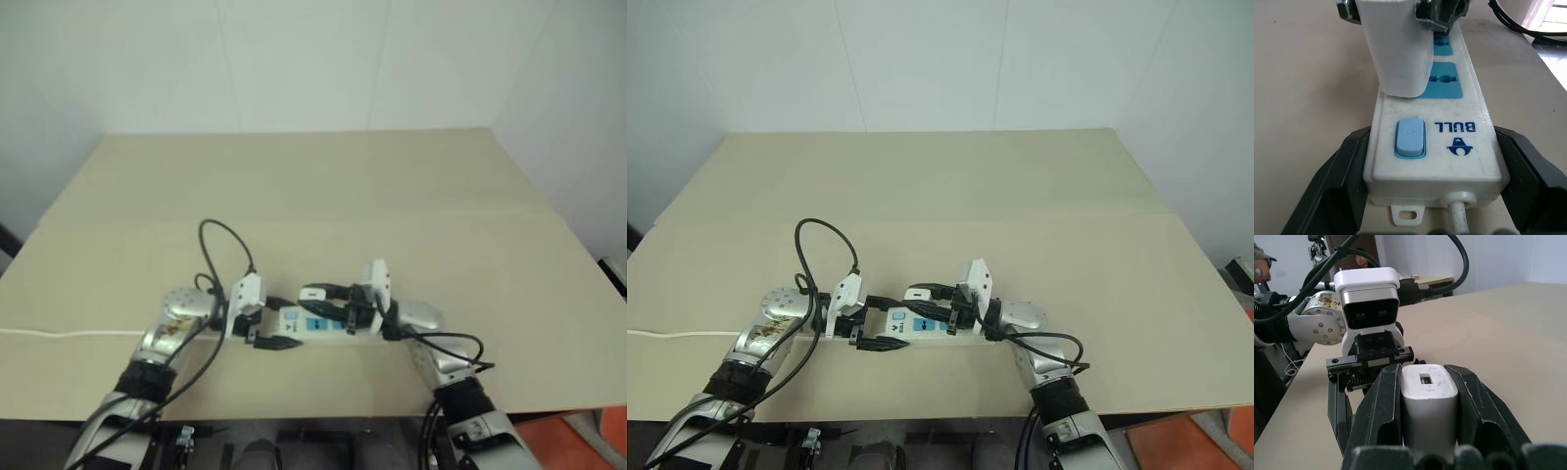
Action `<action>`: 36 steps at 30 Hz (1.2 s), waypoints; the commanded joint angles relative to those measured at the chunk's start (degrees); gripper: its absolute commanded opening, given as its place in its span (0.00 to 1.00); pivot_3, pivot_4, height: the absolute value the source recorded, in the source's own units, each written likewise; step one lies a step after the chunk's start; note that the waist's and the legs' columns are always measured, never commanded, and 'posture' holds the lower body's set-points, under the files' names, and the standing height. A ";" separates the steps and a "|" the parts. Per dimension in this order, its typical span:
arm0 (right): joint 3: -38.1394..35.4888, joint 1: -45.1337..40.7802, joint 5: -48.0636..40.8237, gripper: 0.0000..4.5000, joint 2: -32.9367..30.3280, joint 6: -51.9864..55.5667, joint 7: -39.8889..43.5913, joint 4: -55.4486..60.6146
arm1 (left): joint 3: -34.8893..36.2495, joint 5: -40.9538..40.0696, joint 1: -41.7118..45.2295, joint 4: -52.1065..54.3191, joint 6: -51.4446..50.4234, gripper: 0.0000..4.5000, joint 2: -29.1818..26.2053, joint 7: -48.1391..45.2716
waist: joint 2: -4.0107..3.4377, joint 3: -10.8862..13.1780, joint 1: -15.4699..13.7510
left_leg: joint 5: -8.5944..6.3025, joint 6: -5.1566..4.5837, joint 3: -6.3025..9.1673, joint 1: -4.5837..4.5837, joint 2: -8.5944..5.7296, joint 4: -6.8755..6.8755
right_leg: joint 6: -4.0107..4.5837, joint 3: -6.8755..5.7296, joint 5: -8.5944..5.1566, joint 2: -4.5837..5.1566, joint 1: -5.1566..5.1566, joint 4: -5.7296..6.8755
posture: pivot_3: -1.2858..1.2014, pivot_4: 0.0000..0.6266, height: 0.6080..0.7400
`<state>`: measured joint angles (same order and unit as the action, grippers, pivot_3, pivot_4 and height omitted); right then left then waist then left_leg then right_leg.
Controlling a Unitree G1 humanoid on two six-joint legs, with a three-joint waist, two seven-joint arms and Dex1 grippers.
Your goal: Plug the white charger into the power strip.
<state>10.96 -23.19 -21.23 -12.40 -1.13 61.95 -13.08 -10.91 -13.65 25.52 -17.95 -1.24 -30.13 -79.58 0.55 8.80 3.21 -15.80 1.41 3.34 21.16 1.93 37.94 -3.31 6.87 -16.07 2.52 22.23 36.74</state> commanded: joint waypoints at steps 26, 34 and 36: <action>5.03 -3.62 5.31 0.25 -3.64 -4.51 5.57 -10.96 | -1.28 1.47 -1.20 -4.91 5.37 0.73 -1.33 -0.71 | 0.02 -0.03 -0.27 | 0.00 0.00 -0.05 -0.28 0.01 0.00 | 0.03 0.03 0.00 -0.03 -0.14 0.19 | 0.52 0.24 1.00; 5.84 -5.29 6.10 0.25 -2.87 -4.52 7.10 -14.79 | -1.13 1.72 -1.34 -6.09 6.56 0.73 -1.25 -1.11 | 0.03 -0.04 0.85 | 0.00 0.00 -0.04 -1.01 0.02 -0.02 | 0.05 0.02 -0.05 -0.03 -0.95 0.15 | 0.52 0.24 1.00; 5.50 -4.94 6.13 0.25 -3.06 -4.30 6.84 -15.29 | -1.11 1.75 -1.32 -6.35 6.78 0.73 -1.21 -1.13 | 0.03 -0.05 0.86 | 0.00 0.00 -0.03 -1.01 0.02 -0.02 | 0.05 0.02 -0.05 -0.03 -0.96 0.15 | 0.52 0.24 1.00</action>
<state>14.93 -30.36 -19.25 -14.53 -7.25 69.10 -23.61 -10.75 -13.70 25.26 -23.00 5.44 -30.38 -79.48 0.58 8.75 4.07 -15.80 1.40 3.31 20.14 1.95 37.92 -3.26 6.88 -16.12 2.49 21.28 36.90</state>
